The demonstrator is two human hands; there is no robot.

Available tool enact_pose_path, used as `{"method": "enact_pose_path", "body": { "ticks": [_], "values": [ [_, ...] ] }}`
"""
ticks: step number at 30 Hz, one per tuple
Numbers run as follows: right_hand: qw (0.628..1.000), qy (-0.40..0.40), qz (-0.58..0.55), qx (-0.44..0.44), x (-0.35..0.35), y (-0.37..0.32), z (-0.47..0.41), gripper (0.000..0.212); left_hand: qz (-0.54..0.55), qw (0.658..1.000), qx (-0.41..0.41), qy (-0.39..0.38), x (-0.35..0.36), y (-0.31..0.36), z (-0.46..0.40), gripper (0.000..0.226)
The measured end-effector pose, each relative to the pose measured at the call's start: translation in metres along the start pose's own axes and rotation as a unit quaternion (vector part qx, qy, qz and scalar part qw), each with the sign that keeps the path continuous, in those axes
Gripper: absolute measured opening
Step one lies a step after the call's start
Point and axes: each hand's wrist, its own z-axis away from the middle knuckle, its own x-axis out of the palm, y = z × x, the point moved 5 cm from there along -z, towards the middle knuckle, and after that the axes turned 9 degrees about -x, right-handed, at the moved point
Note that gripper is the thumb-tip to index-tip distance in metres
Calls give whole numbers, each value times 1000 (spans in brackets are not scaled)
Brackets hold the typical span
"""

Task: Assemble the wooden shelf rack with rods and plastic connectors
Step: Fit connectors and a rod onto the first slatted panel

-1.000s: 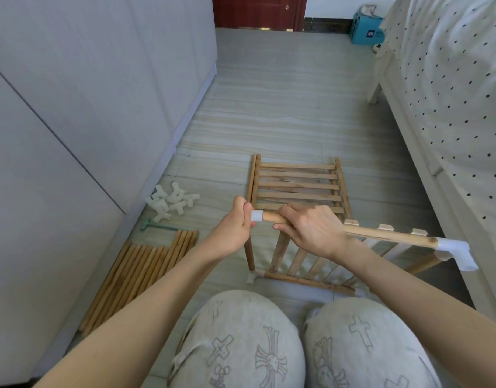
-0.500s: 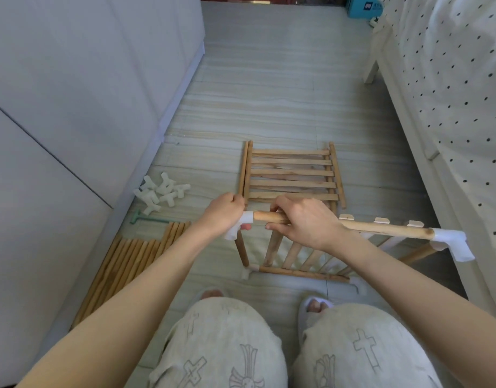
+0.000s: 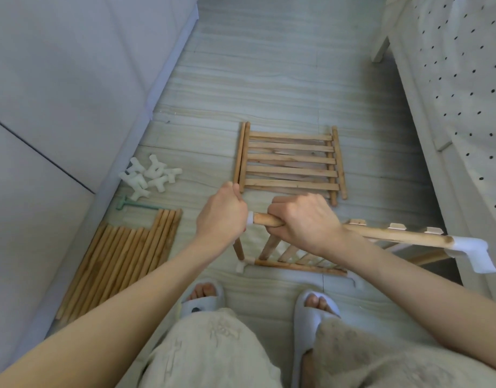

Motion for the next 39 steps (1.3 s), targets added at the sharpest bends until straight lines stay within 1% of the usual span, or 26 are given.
{"method": "enact_pose_path", "body": {
  "ticks": [3, 5, 7, 10, 12, 14, 16, 18, 20, 21, 23, 25, 26, 27, 29, 31, 32, 33, 34, 35, 36, 37, 39],
  "values": [
    [999, 42, -5, -7, -2, -2, 1, 15, -55, 998, 25, 12, 0, 4, 4, 31],
    [999, 43, 8, -17, -5, -8, 1, 16, -84, 995, 59, 13, 7, 10, 12, 28],
    [998, 51, -2, -22, -9, -10, 0, 15, -86, 993, 78, 6, 13, 15, 15, 25],
    [998, 55, -24, -19, -5, -1, 2, 17, -11, 998, 46, -29, 16, 15, 5, 30],
    [999, 25, -15, -24, -1, 3, 2, 21, 63, 996, 26, -50, 17, 12, 0, 32],
    [1000, -4, -6, -28, 3, 6, 6, 29, 121, 990, 25, -61, 17, 10, 0, 33],
    [1000, -27, 2, 1, 3, 15, 14, 41, 148, 985, 31, -80, 17, 9, 0, 33],
    [998, -35, -6, 58, -1, 31, 27, 49, 178, 977, 40, -107, 16, 9, -1, 34],
    [993, -62, -4, 104, -1, 46, 40, 52, 212, 963, 77, -149, 15, 13, 2, 34],
    [990, -76, 6, 116, 1, 50, 46, 53, 231, 950, 105, -184, 16, 16, 5, 32],
    [988, -77, 42, 124, 2, 51, 52, 54, 264, 911, 155, -276, 20, 21, 11, 27],
    [988, -57, 72, 126, 1, 50, 53, 52, 284, 877, 166, -351, 23, 24, 12, 31],
    [987, -50, 80, 127, 0, 50, 52, 50, 290, 868, 160, -370, 24, 24, 10, 36],
    [987, -44, 83, 128, 0, 51, 51, 47, 290, 869, 154, -371, 25, 24, 7, 40],
    [988, -23, 75, 132, -5, 56, 46, 39, 293, 880, 149, -344, 21, 26, -1, 47],
    [988, 45, 51, 141, -19, 62, 40, 34, 339, 870, 131, -332, 15, 35, -9, 56],
    [983, 98, 36, 150, -29, 66, 38, 33, 362, 864, 113, -331, 10, 41, -13, 62],
    [975, 154, 16, 161, -39, 70, 37, 32, 368, 866, 93, -325, 4, 46, -18, 67],
    [964, 203, -21, 172, -48, 73, 37, 30, 342, 883, 87, -309, -5, 51, -24, 71],
    [951, 239, -78, 180, -52, 75, 38, 26, 279, 911, 105, -286, -17, 56, -29, 76],
    [937, 261, -146, 182, -51, 77, 38, 21, 199, 933, 143, -263, -29, 63, -31, 79],
    [920, 271, -213, 186, -47, 78, 39, 21, 120, 944, 183, -248, -40, 69, -29, 81],
    [876, 261, -342, 218, -28, 81, 41, 20, -4, 948, 222, -230, -52, 79, -22, 83]
  ]
}}
